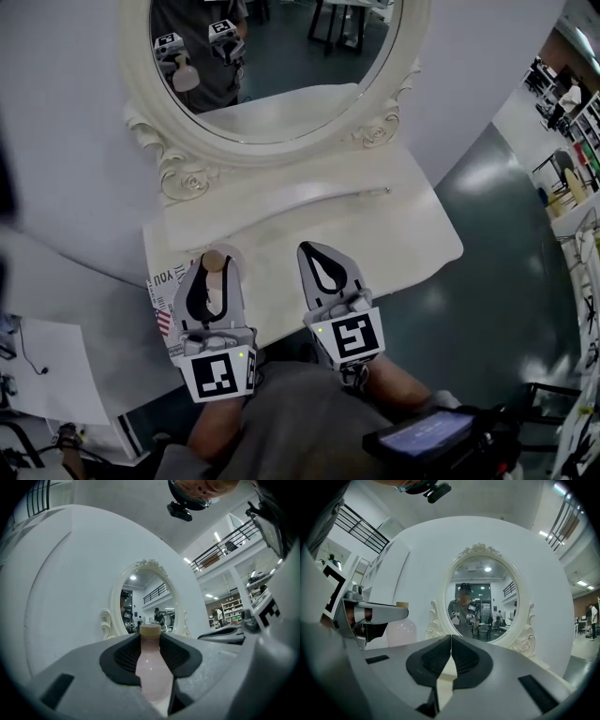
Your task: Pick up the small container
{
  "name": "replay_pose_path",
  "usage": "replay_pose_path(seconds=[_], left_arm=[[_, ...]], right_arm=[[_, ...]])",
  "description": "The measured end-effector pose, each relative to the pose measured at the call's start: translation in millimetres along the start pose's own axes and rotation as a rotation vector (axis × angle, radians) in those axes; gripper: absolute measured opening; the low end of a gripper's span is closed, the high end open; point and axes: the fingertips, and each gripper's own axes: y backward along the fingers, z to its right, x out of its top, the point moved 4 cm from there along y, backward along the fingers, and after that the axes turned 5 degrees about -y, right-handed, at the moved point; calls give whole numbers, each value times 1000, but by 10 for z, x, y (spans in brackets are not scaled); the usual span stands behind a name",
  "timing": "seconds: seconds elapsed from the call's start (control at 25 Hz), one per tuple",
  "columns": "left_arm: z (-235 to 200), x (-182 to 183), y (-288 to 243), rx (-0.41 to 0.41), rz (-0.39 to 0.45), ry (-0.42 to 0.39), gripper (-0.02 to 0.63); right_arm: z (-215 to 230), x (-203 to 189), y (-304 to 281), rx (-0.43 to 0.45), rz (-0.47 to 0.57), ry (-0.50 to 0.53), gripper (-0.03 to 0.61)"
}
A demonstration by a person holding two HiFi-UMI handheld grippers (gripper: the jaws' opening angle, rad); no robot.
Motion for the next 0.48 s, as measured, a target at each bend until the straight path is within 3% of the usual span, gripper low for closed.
replay_pose_path(seconds=[0.48], left_arm=[[4, -34, -89, -27, -9, -2, 132]], right_arm=[[25, 20, -51, -23, 1, 12, 14]])
